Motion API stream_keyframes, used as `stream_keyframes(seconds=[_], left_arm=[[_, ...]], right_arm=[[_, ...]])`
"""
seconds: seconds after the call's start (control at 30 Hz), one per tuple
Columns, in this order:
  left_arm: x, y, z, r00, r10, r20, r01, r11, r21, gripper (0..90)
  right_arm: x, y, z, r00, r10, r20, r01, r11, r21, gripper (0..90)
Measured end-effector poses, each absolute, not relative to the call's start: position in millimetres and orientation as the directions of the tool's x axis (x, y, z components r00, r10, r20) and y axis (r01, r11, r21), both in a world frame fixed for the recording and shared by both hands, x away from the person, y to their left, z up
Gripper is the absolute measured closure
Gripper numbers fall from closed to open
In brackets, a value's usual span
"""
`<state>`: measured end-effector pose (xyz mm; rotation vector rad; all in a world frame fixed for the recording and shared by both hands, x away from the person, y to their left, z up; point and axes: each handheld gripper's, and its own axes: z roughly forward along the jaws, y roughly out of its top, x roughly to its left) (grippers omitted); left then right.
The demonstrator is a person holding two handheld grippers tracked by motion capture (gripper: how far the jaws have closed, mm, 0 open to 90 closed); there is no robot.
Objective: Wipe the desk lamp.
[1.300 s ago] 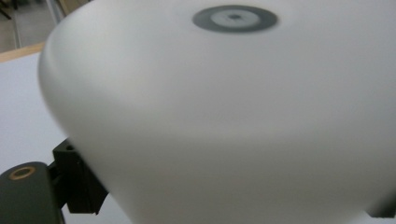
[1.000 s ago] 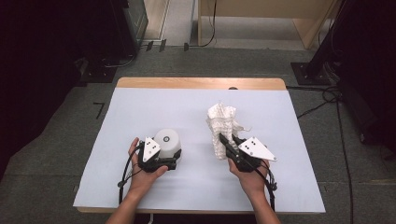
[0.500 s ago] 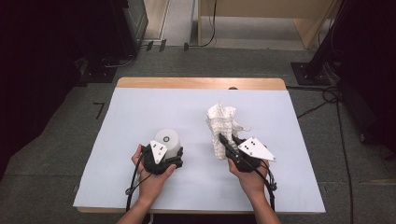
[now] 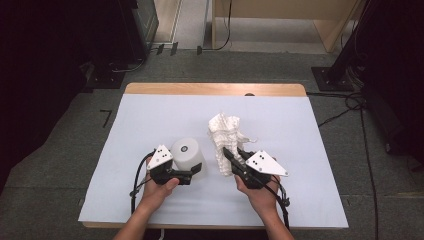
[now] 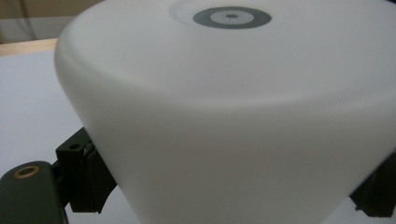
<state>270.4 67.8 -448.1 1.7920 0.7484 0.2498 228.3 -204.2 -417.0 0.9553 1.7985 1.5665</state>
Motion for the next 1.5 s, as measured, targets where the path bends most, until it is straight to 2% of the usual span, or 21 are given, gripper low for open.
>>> stream_keyframes(seconds=[0.2, 0.4, 0.87, 1.0, 1.3, 1.5], left_arm=[[265, 60, -445, 0.838, 0.508, -0.198, 0.347, -0.217, 0.912, 8.4], [265, 61, -442, 0.851, 0.478, -0.219, 0.347, -0.198, 0.917, 8.4], [276, 93, -427, 0.820, 0.493, -0.289, 0.370, -0.073, 0.926, 8.5], [275, 91, -429, 0.823, 0.494, -0.280, 0.370, -0.091, 0.925, 8.5], [268, 66, -439, 0.860, 0.469, -0.200, 0.333, -0.219, 0.917, 8.5], [268, 70, -435, 0.855, 0.471, -0.219, 0.338, -0.185, 0.923, 8.5]], right_arm=[[219, -189, -412, -0.642, 0.767, 0.016, 0.122, 0.081, 0.989, 74.6], [219, -183, -415, -0.652, 0.758, 0.002, 0.117, 0.097, 0.988, 74.7], [221, -165, -441, -0.672, 0.740, -0.014, 0.165, 0.168, 0.972, 74.7], [221, -164, -439, -0.669, 0.743, -0.020, 0.161, 0.170, 0.972, 74.7], [220, -179, -421, -0.636, 0.771, -0.008, 0.125, 0.113, 0.986, 74.7], [222, -178, -427, -0.641, 0.767, -0.004, 0.145, 0.126, 0.981, 74.7]])
